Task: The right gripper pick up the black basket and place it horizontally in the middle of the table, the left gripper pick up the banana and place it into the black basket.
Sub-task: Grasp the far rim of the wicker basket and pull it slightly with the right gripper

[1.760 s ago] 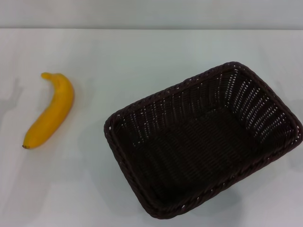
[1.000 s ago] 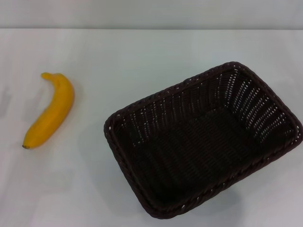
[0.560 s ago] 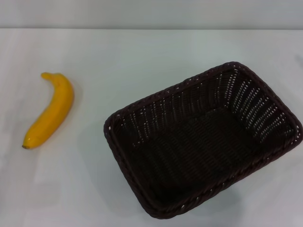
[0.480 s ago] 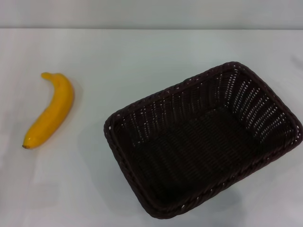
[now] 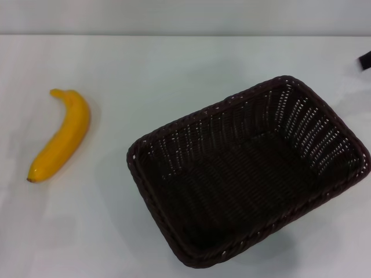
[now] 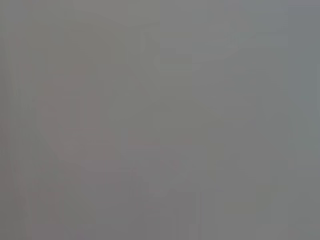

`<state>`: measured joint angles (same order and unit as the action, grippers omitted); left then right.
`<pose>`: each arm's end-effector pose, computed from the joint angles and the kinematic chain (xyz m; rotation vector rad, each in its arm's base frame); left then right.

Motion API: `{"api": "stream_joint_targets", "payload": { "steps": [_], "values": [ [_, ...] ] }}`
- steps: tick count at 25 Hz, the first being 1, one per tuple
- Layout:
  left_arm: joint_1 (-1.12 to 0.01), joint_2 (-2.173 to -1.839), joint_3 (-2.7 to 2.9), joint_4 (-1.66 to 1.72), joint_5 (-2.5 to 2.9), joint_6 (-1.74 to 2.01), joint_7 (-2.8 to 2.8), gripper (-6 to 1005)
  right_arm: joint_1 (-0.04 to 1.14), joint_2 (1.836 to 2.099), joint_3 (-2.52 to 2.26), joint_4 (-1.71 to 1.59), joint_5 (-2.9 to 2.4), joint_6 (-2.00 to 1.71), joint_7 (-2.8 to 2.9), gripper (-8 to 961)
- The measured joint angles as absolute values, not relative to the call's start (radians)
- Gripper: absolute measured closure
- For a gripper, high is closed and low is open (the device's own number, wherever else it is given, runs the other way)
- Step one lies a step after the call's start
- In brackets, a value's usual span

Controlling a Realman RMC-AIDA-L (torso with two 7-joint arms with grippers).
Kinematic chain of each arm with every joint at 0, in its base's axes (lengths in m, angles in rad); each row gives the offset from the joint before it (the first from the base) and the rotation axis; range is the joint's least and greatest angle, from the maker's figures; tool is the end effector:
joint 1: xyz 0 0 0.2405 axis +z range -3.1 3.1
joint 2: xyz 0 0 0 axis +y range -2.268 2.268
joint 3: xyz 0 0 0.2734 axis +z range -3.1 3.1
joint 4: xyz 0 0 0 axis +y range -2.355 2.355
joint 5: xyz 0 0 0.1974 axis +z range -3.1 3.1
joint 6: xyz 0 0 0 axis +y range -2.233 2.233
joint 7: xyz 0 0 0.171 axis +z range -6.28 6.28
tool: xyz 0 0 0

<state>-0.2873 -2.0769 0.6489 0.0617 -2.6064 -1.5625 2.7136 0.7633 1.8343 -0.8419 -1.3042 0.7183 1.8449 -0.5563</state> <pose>-0.3757 0.2837 0.0809 -1.1674 -0.4853 -0.9183 0.1927 0.4010 0.1225 -2.4366 1.2052 -0.0831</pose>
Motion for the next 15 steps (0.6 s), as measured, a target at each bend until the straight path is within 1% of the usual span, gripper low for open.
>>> {"api": "stream_joint_targets", "payload": {
  "steps": [1,2,4,9,10,11,14,15],
  "values": [
    [-0.286,-2.077,0.649,0.062,-2.606,-1.562,2.714,120,0.78,1.849,-0.852,-1.307,0.683,1.852,-0.547,125],
    [-0.284,-2.077,0.649,0.065,-2.606,-1.562,2.714,120,0.807,1.875,-0.862,-1.309,0.637,1.861,-0.536,125],
    [-0.279,-2.077,0.649,0.073,-2.606,-1.558,2.714,120,0.845,1.915,-0.877,-1.311,0.563,1.874,-0.523,125],
    [-0.276,-2.077,0.649,0.079,-2.607,-1.547,2.714,120,0.914,1.997,-0.951,-1.285,0.382,1.877,-0.489,127],
    [-0.276,-2.077,0.649,0.08,-2.607,-1.545,2.714,120,0.924,2.007,-0.973,-1.277,0.361,1.87,-0.474,127],
    [-0.276,-2.077,0.649,0.081,-2.607,-1.544,2.714,121,0.929,2.01,-0.99,-1.271,0.353,1.865,-0.46,127],
    [-0.277,-2.077,0.649,0.082,-2.608,-1.542,2.714,121,0.938,2.011,-1.06,-1.252,0.352,1.838,-0.392,128],
    [-0.278,-2.077,0.649,0.081,-2.608,-1.542,2.714,121,0.942,2.009,-1.072,-1.242,0.351,1.833,-0.376,144]
  ]
}}
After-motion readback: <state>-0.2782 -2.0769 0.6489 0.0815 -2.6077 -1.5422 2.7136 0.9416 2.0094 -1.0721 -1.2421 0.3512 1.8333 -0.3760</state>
